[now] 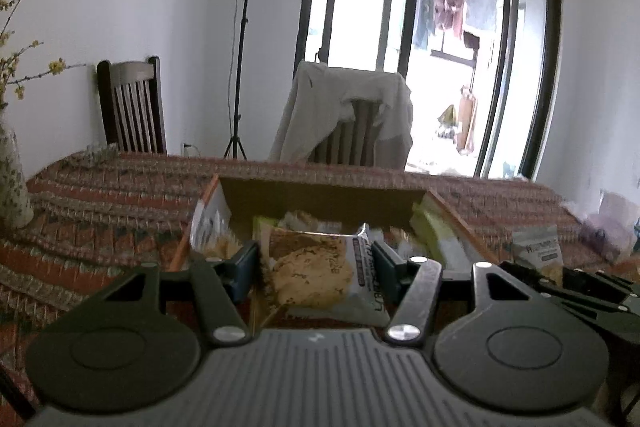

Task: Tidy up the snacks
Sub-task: 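Carry both cracker packets over the cardboard box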

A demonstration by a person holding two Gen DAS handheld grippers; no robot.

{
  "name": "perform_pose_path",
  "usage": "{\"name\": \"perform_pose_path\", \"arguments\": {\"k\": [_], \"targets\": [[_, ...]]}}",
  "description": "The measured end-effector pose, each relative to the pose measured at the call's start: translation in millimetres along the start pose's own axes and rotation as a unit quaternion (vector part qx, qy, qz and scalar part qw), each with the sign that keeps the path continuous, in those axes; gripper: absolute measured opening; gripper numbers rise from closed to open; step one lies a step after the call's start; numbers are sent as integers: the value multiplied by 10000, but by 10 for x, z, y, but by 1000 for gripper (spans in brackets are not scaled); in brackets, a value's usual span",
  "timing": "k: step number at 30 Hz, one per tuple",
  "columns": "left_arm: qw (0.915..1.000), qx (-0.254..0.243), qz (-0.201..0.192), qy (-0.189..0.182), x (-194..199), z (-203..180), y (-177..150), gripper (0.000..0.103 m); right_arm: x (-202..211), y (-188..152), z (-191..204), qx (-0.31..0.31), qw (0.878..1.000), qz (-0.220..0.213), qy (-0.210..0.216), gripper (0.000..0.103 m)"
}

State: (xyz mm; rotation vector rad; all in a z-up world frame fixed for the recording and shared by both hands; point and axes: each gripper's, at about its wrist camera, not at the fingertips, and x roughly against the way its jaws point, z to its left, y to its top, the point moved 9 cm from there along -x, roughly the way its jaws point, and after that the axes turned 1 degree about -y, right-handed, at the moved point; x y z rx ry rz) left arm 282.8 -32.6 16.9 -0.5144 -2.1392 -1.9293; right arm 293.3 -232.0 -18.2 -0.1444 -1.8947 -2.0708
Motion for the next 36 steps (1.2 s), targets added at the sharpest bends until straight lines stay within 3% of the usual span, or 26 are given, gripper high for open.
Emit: {"name": "perform_pose_path", "arguments": {"k": [8,15,21,24,34,35,36], "targets": [[9996,176,-191,55,-257,68,384,61,-306,460,186,189,9995,-263,9,40],[9988,352,-285,177,-591,183,593,61,-755,636,259,143,9995,-277,-55,40],[9979,404,-369,354,-887,297,544,61,-1076,512,232,107,9992,-342,-175,40],[9982,328,-216,447,-1039,359,440,61,-1176,370,191,138,9996,-198,-159,40],[9983,236,-69,520,-1165,428,256,65,-1289,203,191,215,9997,113,-85,41],[9982,266,-99,532,-1152,443,246,66,-1291,194,191,221,9996,131,-90,44],[9978,302,-132,576,-1136,467,245,71,-1287,185,188,215,9996,146,-86,54]]}}
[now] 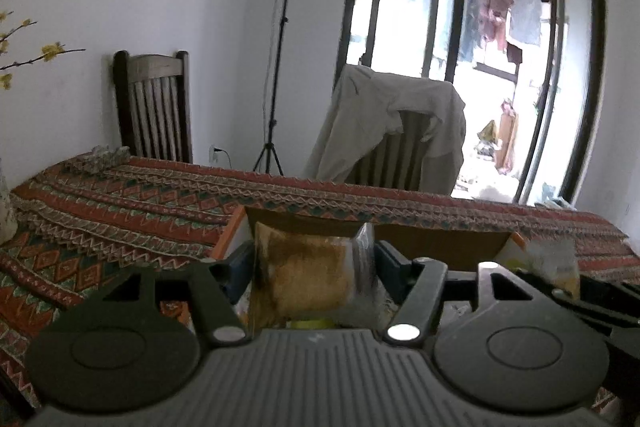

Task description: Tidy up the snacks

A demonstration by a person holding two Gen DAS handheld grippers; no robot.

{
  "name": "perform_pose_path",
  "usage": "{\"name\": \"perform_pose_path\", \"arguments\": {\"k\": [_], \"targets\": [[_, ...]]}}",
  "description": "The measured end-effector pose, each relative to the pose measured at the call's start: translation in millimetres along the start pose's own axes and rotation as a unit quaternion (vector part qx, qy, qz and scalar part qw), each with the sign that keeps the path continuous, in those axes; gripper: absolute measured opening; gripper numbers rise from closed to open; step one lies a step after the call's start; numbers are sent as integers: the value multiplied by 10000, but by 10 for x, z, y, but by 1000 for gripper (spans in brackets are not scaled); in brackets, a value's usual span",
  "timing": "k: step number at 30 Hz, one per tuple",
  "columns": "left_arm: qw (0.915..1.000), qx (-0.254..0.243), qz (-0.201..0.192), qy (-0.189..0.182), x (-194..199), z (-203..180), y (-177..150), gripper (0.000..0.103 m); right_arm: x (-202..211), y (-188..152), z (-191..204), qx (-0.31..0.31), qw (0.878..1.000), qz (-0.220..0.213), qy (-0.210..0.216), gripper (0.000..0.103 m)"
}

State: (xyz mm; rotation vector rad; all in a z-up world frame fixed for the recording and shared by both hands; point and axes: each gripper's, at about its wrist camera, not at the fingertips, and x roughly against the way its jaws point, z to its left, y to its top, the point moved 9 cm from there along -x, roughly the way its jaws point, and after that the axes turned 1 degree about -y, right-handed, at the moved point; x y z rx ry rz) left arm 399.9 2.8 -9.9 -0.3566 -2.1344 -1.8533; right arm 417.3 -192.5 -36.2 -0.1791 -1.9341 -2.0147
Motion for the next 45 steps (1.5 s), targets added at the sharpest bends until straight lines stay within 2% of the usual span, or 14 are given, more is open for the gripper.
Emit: {"name": "perform_pose_path", "arguments": {"k": [1,2,3,4,5,19,28,38,45], "targets": [[10000,26,-35,0,6,11,15,79,8,-4,-7,-17,10000,-12,-8,60],[9999,62,-90,-15,29,21,24,85,18,-4,-13,-30,10000,-27,-26,75],[9998,89,-158,-17,54,34,35,96,20,1,-14,-41,10000,-43,-35,89],[9997,96,-219,-20,76,34,51,103,31,5,-21,-57,9999,-73,-45,94],[9995,99,-299,-33,104,31,64,103,39,8,-29,-70,9999,-95,-57,103],[9976,415,-520,-206,273,-11,196,103,95,69,-46,-97,9998,-70,-142,103],[9973,175,-689,-202,682,-82,292,103,431,176,-44,78,9995,-88,-285,103],[9985,-69,-551,-14,1296,115,39,103,1032,-123,-108,-19,9997,115,-205,103],[9996,-164,-223,-6,1617,221,-299,103,1451,-336,-83,-21,9996,253,-77,103]]}}
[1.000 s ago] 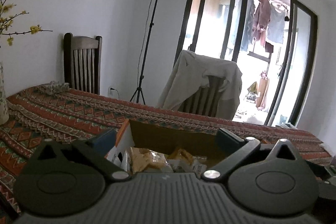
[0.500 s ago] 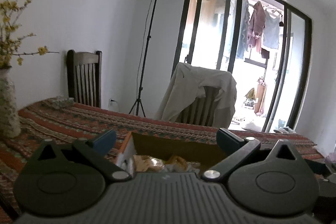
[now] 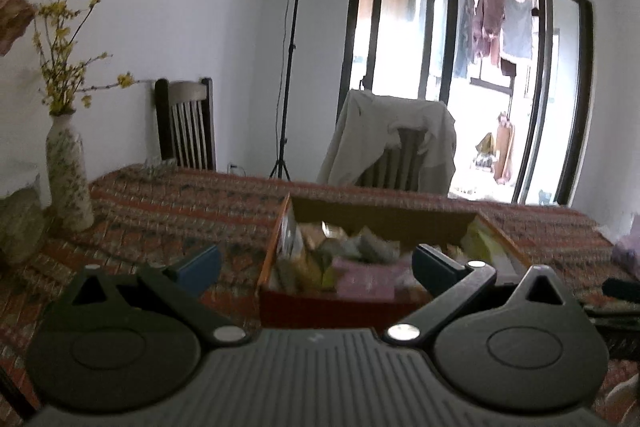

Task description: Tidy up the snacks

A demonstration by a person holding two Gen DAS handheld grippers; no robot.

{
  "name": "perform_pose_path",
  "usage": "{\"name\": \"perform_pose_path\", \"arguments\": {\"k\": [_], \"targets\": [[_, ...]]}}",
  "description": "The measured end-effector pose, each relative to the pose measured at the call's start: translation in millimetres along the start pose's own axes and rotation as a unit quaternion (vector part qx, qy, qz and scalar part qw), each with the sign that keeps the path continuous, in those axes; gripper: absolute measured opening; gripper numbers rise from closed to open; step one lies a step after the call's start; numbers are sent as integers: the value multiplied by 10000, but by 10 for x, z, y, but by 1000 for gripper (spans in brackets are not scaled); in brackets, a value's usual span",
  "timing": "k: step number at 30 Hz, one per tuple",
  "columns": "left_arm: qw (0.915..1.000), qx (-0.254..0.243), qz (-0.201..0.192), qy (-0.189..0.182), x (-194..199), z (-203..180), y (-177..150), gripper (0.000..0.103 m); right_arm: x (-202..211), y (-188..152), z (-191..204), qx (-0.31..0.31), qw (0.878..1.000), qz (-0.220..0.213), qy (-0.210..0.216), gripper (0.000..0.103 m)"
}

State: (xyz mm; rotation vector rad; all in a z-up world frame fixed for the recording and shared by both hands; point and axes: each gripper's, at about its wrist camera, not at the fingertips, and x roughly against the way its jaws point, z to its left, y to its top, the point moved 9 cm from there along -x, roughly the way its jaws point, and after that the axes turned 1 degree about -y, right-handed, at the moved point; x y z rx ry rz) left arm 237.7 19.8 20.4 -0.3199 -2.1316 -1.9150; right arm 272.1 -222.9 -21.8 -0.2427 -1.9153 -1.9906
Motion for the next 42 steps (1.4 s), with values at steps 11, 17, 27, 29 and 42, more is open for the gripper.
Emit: {"name": "perform_pose_path", "arguments": {"k": [11,17,27,29,42], "targets": [[9991,-71,399,-132,372,37,-496,103,508,-298,58,26,9997,148,199,103],[9981,-155,570,-171,472,66,-744,103,636,-451,22,-39,9994,255,248,103],[9969,-129,724,-283,531,63,-920,103,675,-632,-27,-85,9988,434,214,103],[9965,-124,772,-294,527,46,-943,103,680,-646,-33,-97,9987,444,211,103],[9960,-163,798,-357,540,6,-985,103,675,-668,-41,-100,9986,471,205,103]]}}
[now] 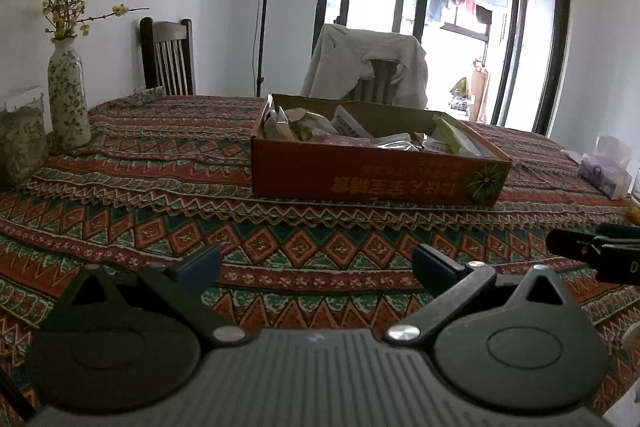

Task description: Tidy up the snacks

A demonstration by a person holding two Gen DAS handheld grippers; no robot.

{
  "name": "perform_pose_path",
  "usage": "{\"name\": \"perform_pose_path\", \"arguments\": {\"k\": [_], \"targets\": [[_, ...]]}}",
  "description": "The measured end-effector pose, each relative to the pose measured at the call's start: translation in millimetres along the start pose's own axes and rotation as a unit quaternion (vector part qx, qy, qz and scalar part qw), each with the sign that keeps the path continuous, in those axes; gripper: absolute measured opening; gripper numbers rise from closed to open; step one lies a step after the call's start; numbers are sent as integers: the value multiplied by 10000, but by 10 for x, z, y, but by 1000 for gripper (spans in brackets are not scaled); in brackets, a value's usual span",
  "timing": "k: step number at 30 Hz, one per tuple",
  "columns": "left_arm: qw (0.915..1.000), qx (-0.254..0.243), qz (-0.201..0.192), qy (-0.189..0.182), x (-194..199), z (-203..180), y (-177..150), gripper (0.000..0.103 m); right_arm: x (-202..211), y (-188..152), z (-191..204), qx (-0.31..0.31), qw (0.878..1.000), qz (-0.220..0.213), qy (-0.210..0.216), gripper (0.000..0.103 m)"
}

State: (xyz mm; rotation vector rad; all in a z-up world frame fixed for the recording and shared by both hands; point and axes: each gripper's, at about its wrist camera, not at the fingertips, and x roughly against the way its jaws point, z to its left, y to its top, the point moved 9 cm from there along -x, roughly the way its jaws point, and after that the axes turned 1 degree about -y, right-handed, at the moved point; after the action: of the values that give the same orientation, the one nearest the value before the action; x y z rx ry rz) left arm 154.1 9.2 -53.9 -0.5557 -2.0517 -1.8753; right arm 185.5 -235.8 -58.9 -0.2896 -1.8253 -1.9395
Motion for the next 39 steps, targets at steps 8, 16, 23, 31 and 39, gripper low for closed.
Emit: {"name": "perform_pose_path", "arguments": {"k": [8,16,23,31,39], "targets": [[10000,-3,3,-7,-4,-2,0,103,-1,-2,3,3,10000,3,-1,103],[10000,-4,7,-23,-4,-4,-3,103,-2,-2,4,3,10000,5,-2,103],[10000,-7,11,-32,-20,-1,-6,103,-7,-5,6,7,10000,10,0,103],[10000,-17,5,-55,-20,-1,-12,103,-7,-5,6,9,10000,11,-1,103],[10000,-19,4,-58,-12,2,-11,103,-6,-4,6,11,10000,15,0,103]]}}
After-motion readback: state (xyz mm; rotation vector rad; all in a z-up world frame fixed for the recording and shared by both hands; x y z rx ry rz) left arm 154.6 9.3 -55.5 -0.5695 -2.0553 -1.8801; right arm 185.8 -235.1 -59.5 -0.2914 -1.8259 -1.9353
